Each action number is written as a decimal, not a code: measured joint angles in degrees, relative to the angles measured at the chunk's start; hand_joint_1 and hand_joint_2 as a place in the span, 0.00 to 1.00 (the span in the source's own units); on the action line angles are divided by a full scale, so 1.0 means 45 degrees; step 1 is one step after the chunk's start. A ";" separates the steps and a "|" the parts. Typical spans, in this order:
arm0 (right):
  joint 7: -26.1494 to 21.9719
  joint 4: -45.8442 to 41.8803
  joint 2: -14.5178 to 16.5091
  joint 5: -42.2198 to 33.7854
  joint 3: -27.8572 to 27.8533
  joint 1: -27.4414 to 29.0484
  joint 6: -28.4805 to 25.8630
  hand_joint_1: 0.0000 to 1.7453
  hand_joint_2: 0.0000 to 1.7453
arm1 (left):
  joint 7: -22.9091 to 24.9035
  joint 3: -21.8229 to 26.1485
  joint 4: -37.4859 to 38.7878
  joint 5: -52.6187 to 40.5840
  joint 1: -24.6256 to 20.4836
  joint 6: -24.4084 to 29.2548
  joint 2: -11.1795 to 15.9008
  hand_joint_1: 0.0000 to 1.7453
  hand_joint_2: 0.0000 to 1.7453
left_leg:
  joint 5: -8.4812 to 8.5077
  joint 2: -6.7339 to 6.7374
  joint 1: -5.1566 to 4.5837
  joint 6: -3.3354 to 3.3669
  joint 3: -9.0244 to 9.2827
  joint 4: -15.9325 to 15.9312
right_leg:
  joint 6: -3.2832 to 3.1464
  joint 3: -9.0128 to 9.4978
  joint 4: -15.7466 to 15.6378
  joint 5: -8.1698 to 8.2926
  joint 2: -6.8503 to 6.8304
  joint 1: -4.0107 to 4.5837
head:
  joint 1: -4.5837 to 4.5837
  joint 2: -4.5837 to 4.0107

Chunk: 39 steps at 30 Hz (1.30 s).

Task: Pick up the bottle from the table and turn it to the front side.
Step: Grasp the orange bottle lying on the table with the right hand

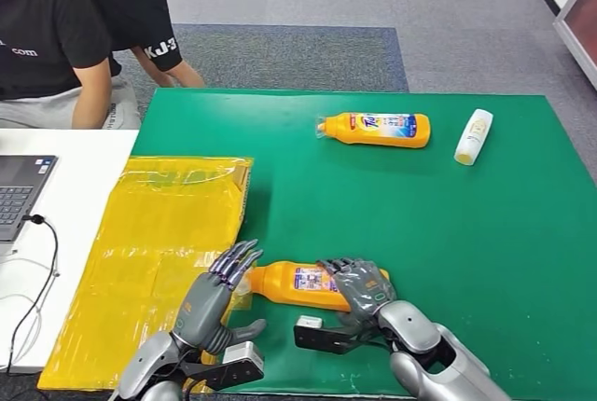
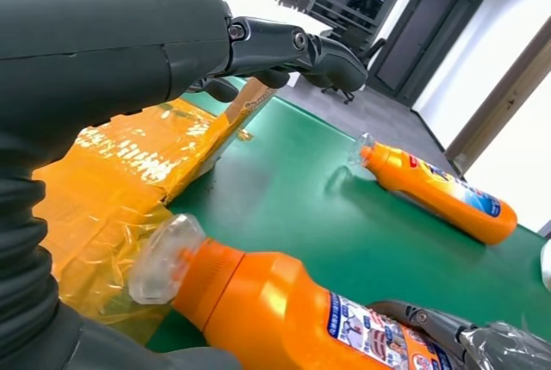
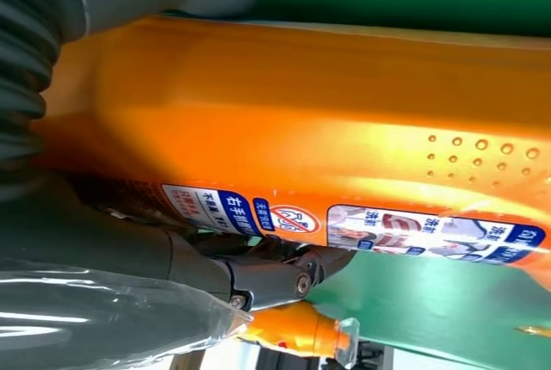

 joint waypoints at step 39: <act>-0.4770 -0.1397 0.2715 -0.9178 -0.3377 0.3137 -0.3183 1.00 1.00 | -0.1598 0.0998 -0.0843 1.1707 -0.0004 -0.1529 -0.1609 0.00 1.00 | 0.0000 -0.0002 -0.0001 -0.0004 -0.0061 -0.0001 | -0.0009 -0.0060 0.0004 -0.0003 -0.0001 -0.0002 | 0.0000 0.0000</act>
